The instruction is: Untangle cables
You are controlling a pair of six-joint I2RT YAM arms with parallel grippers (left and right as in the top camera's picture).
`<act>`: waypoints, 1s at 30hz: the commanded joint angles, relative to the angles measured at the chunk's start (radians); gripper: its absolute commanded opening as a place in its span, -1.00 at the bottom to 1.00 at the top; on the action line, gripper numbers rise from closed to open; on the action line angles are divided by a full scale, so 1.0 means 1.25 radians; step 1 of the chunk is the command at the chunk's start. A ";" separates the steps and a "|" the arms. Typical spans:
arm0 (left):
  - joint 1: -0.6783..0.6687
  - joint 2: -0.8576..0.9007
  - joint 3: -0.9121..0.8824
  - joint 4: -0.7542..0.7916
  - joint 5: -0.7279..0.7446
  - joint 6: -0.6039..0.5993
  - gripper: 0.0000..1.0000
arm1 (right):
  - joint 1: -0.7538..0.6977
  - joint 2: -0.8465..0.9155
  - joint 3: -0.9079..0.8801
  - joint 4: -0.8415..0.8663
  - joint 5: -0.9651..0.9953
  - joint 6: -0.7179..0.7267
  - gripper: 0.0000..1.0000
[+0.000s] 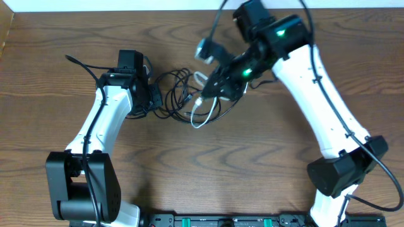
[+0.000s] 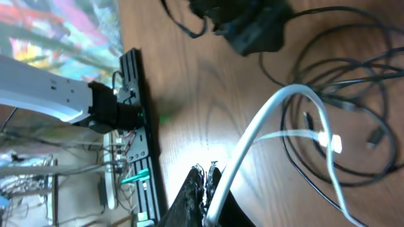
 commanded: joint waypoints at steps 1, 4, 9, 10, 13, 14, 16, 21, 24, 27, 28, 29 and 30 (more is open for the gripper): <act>0.005 0.010 0.000 0.000 -0.010 -0.002 -0.85 | 0.005 0.006 -0.005 0.002 0.009 0.000 -0.98; 0.005 0.010 0.000 0.000 -0.010 -0.002 -0.86 | -0.008 0.006 -0.005 0.009 0.009 0.017 -0.98; 0.005 0.010 0.000 0.000 -0.010 -0.002 -0.86 | -0.075 0.000 0.004 0.040 0.042 0.078 -0.98; 0.005 0.010 0.000 0.000 -0.010 -0.002 -0.86 | -0.096 -0.001 0.015 0.056 0.069 0.111 -0.98; 0.005 0.010 0.000 0.000 -0.010 -0.002 -0.86 | -0.170 -0.002 0.081 0.105 0.182 0.226 -0.98; 0.005 0.010 0.000 0.000 -0.010 -0.002 -0.85 | -0.197 -0.002 0.107 0.122 0.217 0.256 -0.98; 0.005 0.010 0.000 0.000 -0.010 -0.002 -0.85 | -0.246 -0.002 0.164 0.157 0.271 0.305 -0.98; 0.005 0.010 0.000 0.000 -0.010 -0.002 -0.86 | -0.343 -0.002 0.273 0.258 0.325 0.372 -0.98; 0.005 0.010 0.000 0.000 -0.010 -0.002 -0.86 | -0.394 -0.002 0.302 0.323 0.326 0.392 -0.98; 0.005 0.010 0.000 0.000 -0.010 -0.002 -0.85 | -0.432 -0.002 0.313 0.379 0.326 0.403 -0.98; 0.005 0.010 0.000 0.000 -0.010 -0.002 -0.86 | -0.442 -0.002 0.314 0.394 0.326 0.406 -0.98; 0.005 0.010 0.000 0.000 -0.010 -0.002 -0.85 | -0.449 -0.002 0.314 0.406 0.326 0.410 -0.98; 0.005 0.010 0.000 0.000 -0.010 -0.002 -0.86 | -0.454 -0.002 0.314 0.413 0.326 0.416 -0.99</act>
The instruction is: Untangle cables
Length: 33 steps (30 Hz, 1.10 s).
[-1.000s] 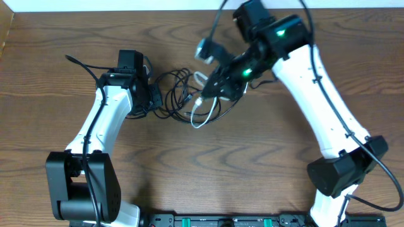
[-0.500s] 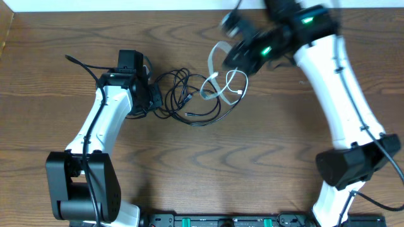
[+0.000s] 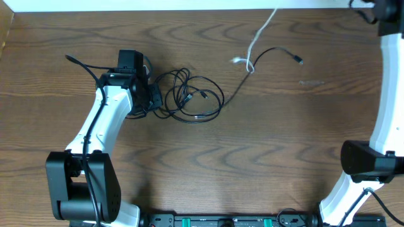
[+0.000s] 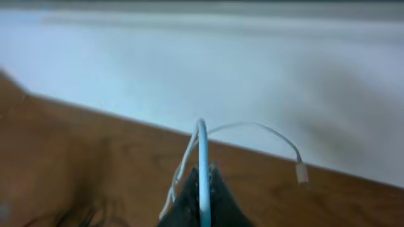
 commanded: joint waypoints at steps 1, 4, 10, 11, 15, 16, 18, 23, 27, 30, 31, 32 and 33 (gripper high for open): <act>0.005 0.010 0.000 -0.001 -0.008 -0.002 -0.85 | -0.015 -0.011 0.015 0.009 0.007 0.038 -0.98; 0.005 0.010 0.000 -0.001 -0.008 -0.002 -0.85 | -0.009 -0.005 0.013 -0.034 -0.007 0.035 -0.98; 0.005 0.010 0.000 -0.001 -0.008 -0.001 -0.86 | -0.013 0.012 0.004 -0.030 0.071 0.051 -0.98; 0.005 0.010 0.000 -0.001 -0.008 -0.001 -0.86 | -0.013 0.011 0.004 -0.011 0.063 0.057 -0.98; 0.005 0.010 0.000 -0.001 -0.008 -0.002 -0.86 | -0.010 0.003 0.027 0.045 0.029 0.104 -0.98; 0.005 0.010 0.000 -0.001 -0.008 -0.002 -0.86 | -0.010 0.002 0.039 0.047 0.023 0.119 -0.98; 0.005 0.010 0.000 -0.001 -0.008 -0.002 -0.86 | -0.011 -0.001 0.070 0.042 0.023 0.152 -0.98; 0.005 0.010 0.000 -0.002 -0.008 -0.002 -0.86 | -0.011 -0.031 0.142 0.039 0.023 0.202 -0.98; 0.005 0.010 0.000 -0.001 -0.008 -0.002 -0.86 | -0.015 -0.071 0.199 0.038 0.024 0.211 -0.98; 0.005 0.010 0.000 -0.001 -0.008 -0.002 -0.85 | -0.025 -0.096 0.205 0.005 0.039 0.211 -0.98; 0.005 0.010 0.000 -0.001 -0.007 -0.002 -0.85 | -0.028 -0.097 0.204 -0.019 0.046 0.211 -0.98; 0.005 0.010 0.000 -0.001 -0.008 -0.002 -0.85 | -0.031 -0.093 0.198 -0.049 0.051 0.211 -0.98; 0.005 0.010 0.000 -0.001 -0.008 -0.002 -0.86 | -0.033 -0.088 0.190 -0.067 0.051 0.211 -0.98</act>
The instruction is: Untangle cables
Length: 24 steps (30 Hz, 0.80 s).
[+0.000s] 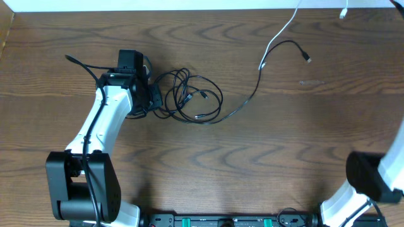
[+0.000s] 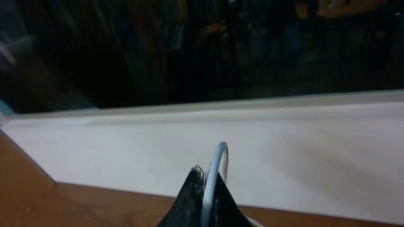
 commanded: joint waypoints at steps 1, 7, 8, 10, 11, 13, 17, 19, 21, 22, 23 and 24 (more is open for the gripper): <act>0.005 0.010 0.000 -0.001 -0.007 -0.002 -0.86 | -0.012 0.007 -0.013 -0.053 0.016 0.016 -0.98; 0.005 0.010 0.000 -0.001 -0.007 -0.002 -0.85 | -0.005 0.081 -0.111 -0.166 -0.013 0.016 -0.98; 0.005 0.010 0.000 -0.001 -0.007 -0.002 -0.85 | -0.004 0.093 -0.132 -0.176 -0.020 0.016 -0.98; 0.005 0.010 0.000 -0.001 -0.007 -0.001 -0.86 | 0.000 0.120 -0.178 -0.185 -0.030 0.016 -0.98; 0.005 0.010 0.000 -0.001 -0.007 -0.001 -0.85 | 0.002 0.132 -0.201 -0.184 -0.033 0.016 -0.98; 0.005 0.010 0.000 -0.001 -0.007 -0.001 -0.86 | 0.003 0.153 -0.239 -0.177 -0.032 0.016 -0.98; 0.005 0.010 0.000 -0.001 -0.007 -0.001 -0.86 | -0.003 0.178 -0.287 -0.169 -0.031 0.016 -0.98; 0.005 0.010 0.000 -0.001 -0.007 -0.001 -0.86 | -0.007 0.182 -0.313 -0.170 -0.026 0.008 -0.98; 0.005 0.010 0.000 -0.001 -0.007 -0.001 -0.85 | -0.009 0.182 -0.336 -0.171 -0.006 -0.005 -0.98; 0.005 0.010 0.000 -0.001 -0.007 -0.001 -0.86 | -0.010 0.182 -0.345 -0.172 0.012 -0.008 -0.98; 0.005 0.010 0.000 0.000 -0.007 -0.001 -0.85 | -0.011 0.182 -0.349 -0.172 0.032 -0.008 -0.98; 0.005 0.010 0.000 0.000 -0.008 -0.001 -0.86 | -0.013 0.182 -0.352 -0.170 0.059 -0.008 -0.98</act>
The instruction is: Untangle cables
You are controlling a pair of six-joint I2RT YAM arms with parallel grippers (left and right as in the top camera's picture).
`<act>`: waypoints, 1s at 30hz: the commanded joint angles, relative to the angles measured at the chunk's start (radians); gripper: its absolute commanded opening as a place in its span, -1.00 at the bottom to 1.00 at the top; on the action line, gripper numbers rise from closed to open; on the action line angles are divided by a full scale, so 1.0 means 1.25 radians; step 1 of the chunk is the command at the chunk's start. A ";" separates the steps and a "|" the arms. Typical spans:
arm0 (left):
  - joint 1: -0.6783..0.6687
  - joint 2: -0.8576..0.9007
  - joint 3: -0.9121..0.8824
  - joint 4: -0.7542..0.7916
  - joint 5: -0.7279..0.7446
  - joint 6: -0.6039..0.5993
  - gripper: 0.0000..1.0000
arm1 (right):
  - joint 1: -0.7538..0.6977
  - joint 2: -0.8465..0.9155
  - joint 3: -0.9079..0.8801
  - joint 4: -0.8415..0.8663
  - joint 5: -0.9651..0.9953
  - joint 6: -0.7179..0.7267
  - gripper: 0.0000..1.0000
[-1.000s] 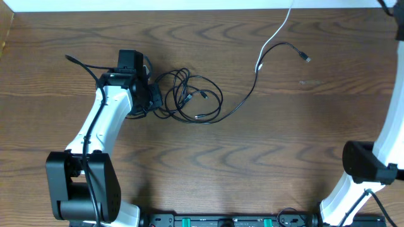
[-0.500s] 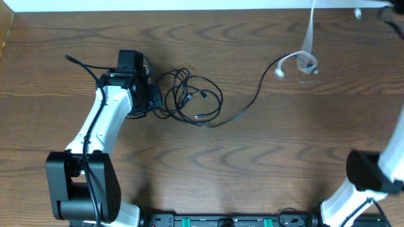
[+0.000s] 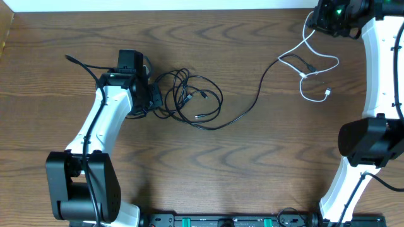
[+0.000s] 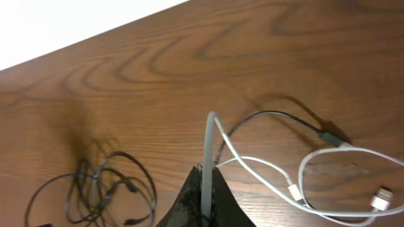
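Note:
A black cable tangle (image 3: 189,99) lies left of the table's middle. My left gripper (image 3: 150,98) sits at its left edge, but its jaws do not show clearly. One black strand (image 3: 252,104) runs from the tangle to the right and ends in a plug (image 4: 328,135). The white cable (image 3: 310,75) lies in loose loops at the back right, apart from the tangle, crossing only that black strand's end. My right gripper (image 4: 206,173) is shut on the white cable, above the table's back right corner (image 3: 314,19). The white connector (image 4: 382,200) rests on the wood.
The wooden table (image 3: 208,170) ends at a white wall along the back edge. A black rail (image 3: 221,221) runs along the front edge between the two arm bases.
My right gripper was out of the overhead view with the white cable stretched off the back edge. It is now low over the back right corner, and the white cable lies looped on the table.
My right gripper was shut on the white cable at the right side of the tangle. Then the white cable was out of the tangle and stretched toward the back, with one black strand drawn out. It stood further right, and now lies apart at the back right. The left arm stayed put.

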 commanded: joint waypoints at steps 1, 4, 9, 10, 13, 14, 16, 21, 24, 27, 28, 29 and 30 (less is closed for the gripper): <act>0.005 0.010 0.000 0.002 -0.008 -0.001 -0.86 | -0.011 -0.024 -0.014 0.013 0.089 -0.014 -0.98; 0.005 0.010 0.000 0.005 -0.008 -0.001 -0.85 | -0.034 -0.025 -0.003 0.074 0.175 -0.023 -0.98; 0.005 0.010 0.000 0.006 -0.008 -0.001 -0.86 | -0.116 -0.025 0.051 0.178 0.234 -0.037 -0.98; 0.005 0.010 0.000 0.008 -0.008 -0.001 -0.86 | -0.134 -0.025 0.058 0.201 0.242 -0.038 -0.98; 0.005 0.010 0.000 0.015 -0.008 -0.001 -0.86 | -0.187 -0.025 0.066 0.277 0.269 -0.034 -0.98; 0.005 0.010 0.000 0.017 -0.008 -0.001 -0.86 | -0.202 -0.025 0.066 0.305 0.281 -0.031 -0.98; 0.005 0.010 0.000 0.020 -0.008 -0.001 -0.86 | -0.223 -0.022 0.066 0.360 0.320 -0.031 -0.98; 0.005 0.010 0.000 0.022 -0.007 -0.002 -0.86 | -0.243 -0.006 0.066 0.482 0.370 -0.031 -0.98; 0.005 0.010 0.000 0.024 -0.007 -0.002 -0.86 | -0.242 0.041 0.066 0.538 0.367 -0.025 -0.98; 0.005 0.010 0.000 0.023 -0.007 -0.001 -0.85 | -0.240 0.111 0.066 0.587 0.354 0.009 -0.98; 0.005 0.010 0.000 0.023 -0.007 -0.001 -0.86 | -0.240 0.141 0.066 0.607 0.345 0.021 -0.98; 0.005 0.010 0.000 0.023 -0.007 -0.001 -0.85 | -0.238 0.168 0.066 0.625 0.344 0.034 -0.98; 0.005 0.010 0.000 0.023 -0.007 -0.001 -0.86 | -0.237 0.193 0.066 0.643 0.344 0.041 -0.98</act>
